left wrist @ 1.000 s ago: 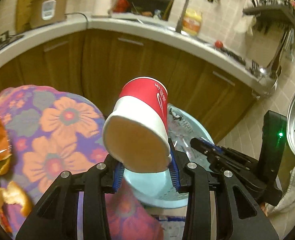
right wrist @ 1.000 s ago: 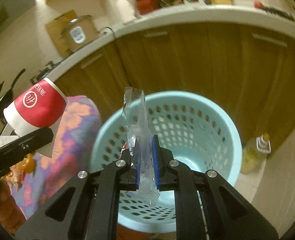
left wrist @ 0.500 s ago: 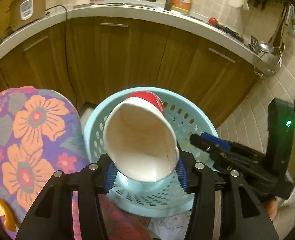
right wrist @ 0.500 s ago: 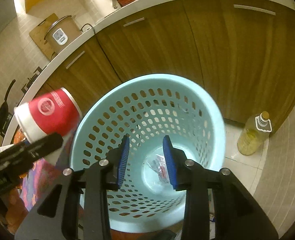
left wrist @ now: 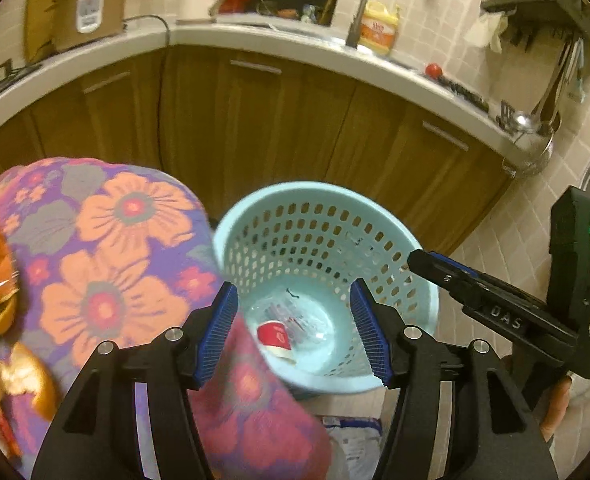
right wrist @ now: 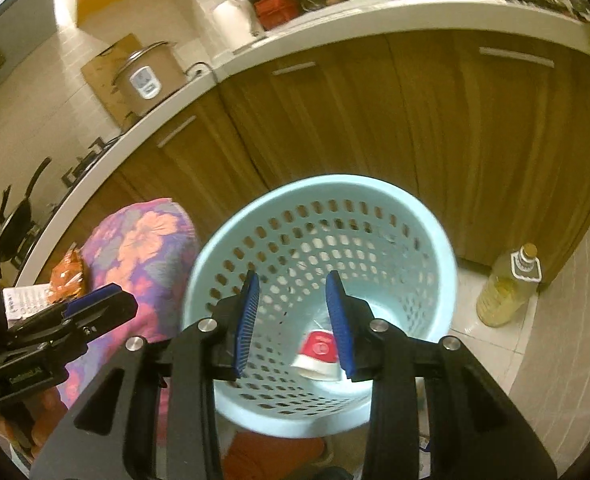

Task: Collect trash
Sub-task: 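Grasp the orange snack wrapper with the left tool while the right tool grasps an orange peel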

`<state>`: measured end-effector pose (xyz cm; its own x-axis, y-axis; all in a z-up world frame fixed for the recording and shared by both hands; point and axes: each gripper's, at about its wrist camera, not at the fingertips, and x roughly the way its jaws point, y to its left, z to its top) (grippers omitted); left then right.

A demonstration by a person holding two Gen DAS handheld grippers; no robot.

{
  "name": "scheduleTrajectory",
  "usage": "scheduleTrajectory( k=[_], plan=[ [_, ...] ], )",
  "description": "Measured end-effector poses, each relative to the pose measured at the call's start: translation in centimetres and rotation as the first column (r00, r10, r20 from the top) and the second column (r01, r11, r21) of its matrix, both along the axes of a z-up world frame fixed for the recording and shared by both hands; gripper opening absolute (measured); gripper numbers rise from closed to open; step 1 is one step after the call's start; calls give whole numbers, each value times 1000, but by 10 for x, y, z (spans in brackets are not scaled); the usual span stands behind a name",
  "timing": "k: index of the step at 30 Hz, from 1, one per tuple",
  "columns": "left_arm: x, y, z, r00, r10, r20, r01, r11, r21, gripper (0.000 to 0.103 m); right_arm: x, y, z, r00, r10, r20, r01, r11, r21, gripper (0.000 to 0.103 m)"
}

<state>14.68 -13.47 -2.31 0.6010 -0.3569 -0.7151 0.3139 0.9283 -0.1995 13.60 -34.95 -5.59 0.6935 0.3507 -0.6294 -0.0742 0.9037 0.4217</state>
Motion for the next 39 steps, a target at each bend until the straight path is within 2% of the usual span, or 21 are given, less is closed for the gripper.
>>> scheduleTrajectory(
  k=[2,4,10,12,16,20,23,26,30,35,37,39],
  plan=[
    [-16,14,11,999,21,41,-20,1000,-10,58,-4,13,9,1000,23,18,-23,1000,-7,31],
    [-30,25,21,996,43,80,-42,999,-16,63,-10,27,19,998,54,42,-53,999,-12,31],
    [-80,79,54,967,158,198,-154,987,-37,66,-25,77,45,981,161,105,-157,987,-44,31],
    [-97,99,63,951,208,229,-201,978,-55,67,-30,98,51,972,201,120,-195,979,-60,31],
    [-132,146,76,906,311,285,-303,950,-74,69,-37,149,58,948,288,135,-275,955,-111,44],
    [-162,192,81,854,413,317,-408,909,-83,75,-39,195,56,922,364,130,-348,928,-132,44],
    [-173,222,78,826,467,317,-467,881,-79,75,-37,223,52,905,408,122,-389,909,-148,44],
    [-175,243,69,820,498,283,-490,866,-103,76,-33,250,46,889,445,112,-423,889,-175,44],
    [-165,261,48,825,520,221,-505,854,-124,76,-23,275,38,879,469,88,-447,874,-190,44],
    [-142,269,20,839,525,141,-509,850,-137,76,-12,292,29,886,462,51,-438,867,-238,47],
    [-132,271,12,845,522,114,-506,850,-146,76,-11,297,27,884,466,41,-441,860,-255,59],
    [-126,269,6,849,518,101,-500,851,-161,76,-8,305,22,876,483,5,-464,844,-268,61]
  ],
)
